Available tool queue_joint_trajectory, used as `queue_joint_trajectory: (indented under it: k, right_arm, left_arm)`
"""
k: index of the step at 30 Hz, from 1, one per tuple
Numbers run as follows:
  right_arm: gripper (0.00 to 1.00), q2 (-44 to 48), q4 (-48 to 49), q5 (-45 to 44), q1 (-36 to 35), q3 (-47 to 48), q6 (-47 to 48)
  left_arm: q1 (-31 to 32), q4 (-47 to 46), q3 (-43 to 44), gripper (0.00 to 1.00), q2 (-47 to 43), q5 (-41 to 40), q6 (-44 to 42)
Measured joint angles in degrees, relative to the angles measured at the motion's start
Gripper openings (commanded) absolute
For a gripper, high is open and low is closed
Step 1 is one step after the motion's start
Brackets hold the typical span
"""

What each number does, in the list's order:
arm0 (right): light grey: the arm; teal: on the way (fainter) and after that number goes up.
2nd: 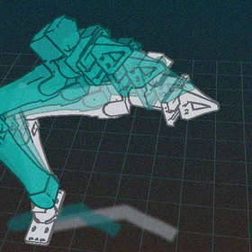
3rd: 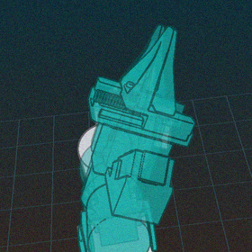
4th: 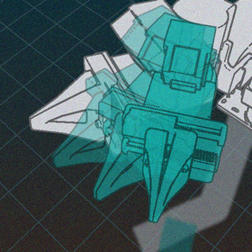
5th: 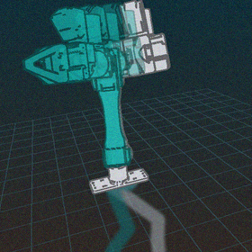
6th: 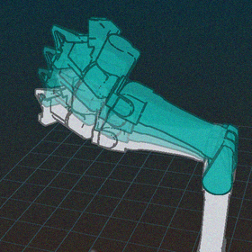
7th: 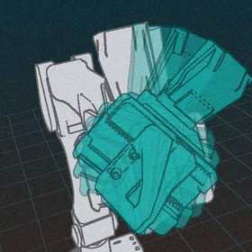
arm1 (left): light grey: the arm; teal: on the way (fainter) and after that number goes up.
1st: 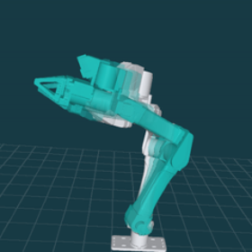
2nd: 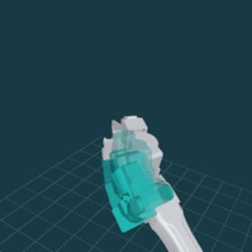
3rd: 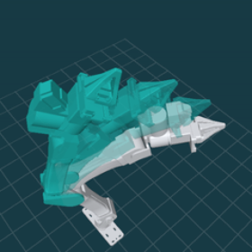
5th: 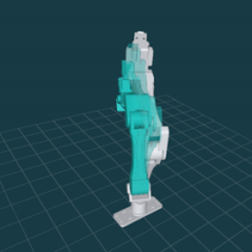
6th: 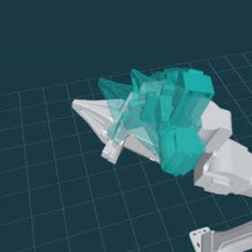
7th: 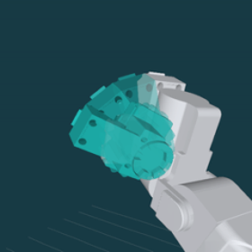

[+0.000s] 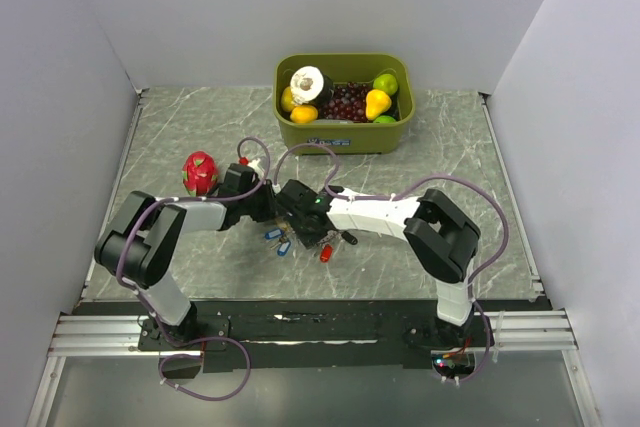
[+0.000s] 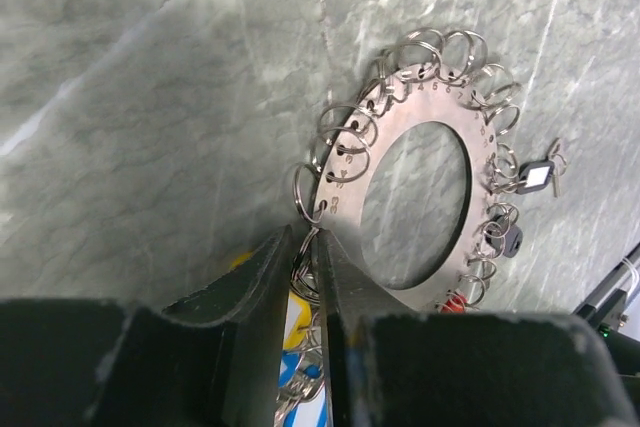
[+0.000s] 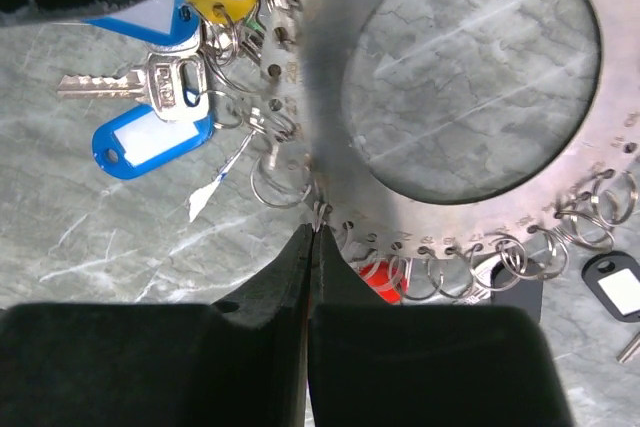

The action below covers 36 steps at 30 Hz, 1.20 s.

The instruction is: Put the keys on the keyring

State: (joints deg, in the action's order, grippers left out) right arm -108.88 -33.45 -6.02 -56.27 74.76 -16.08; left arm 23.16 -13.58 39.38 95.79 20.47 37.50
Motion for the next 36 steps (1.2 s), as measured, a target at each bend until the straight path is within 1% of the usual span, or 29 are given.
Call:
queue_joint_trajectory:
  k: [8,10,14,15,18,21,27,31,36]
  right_arm:
    - [0.00,4.2,3.0,0.9,0.0,-2.4,3.1]
    - [0.00,5.4,4.1,1.2,0.0,-3.1,3.9]
    - [0.00,6.6,6.3,3.2,0.4,-3.9,5.2]
    - [0.00,6.7,6.9,3.8,0.7,-4.1,5.6]
    - [0.00,7.5,8.3,5.8,1.2,-4.7,6.8]
    - [0.00,8.7,9.3,7.5,1.8,-5.0,8.2]
    - [0.00,13.8,13.3,12.5,3.5,-7.7,11.9]
    - [0.00,17.9,15.3,16.2,4.2,-9.7,15.0]
    - [0.00,24.5,19.6,19.8,4.5,-13.9,17.1]
  left_arm:
    - [0.0,3.7,-2.0,0.20,-5.0,-3.9,-0.4]
    - [0.0,4.1,-3.0,0.22,-7.4,-5.2,-0.5]
    - [0.0,4.9,-4.9,0.37,-13.2,-7.9,-1.0]
    - [0.0,4.9,-5.3,0.46,-14.8,-8.4,-1.2]
    - [0.0,4.9,-6.4,0.60,-19.1,-9.9,-2.0]
    - [0.0,5.1,-7.4,0.65,-23.6,-11.3,-2.5]
    - [0.0,5.2,-8.3,0.59,-32.8,-11.6,-4.1]
    - [0.0,3.8,-8.8,0.55,-37.1,-10.6,-5.0]
    - [0.0,1.1,-12.1,0.54,-41.9,-7.2,-5.4]
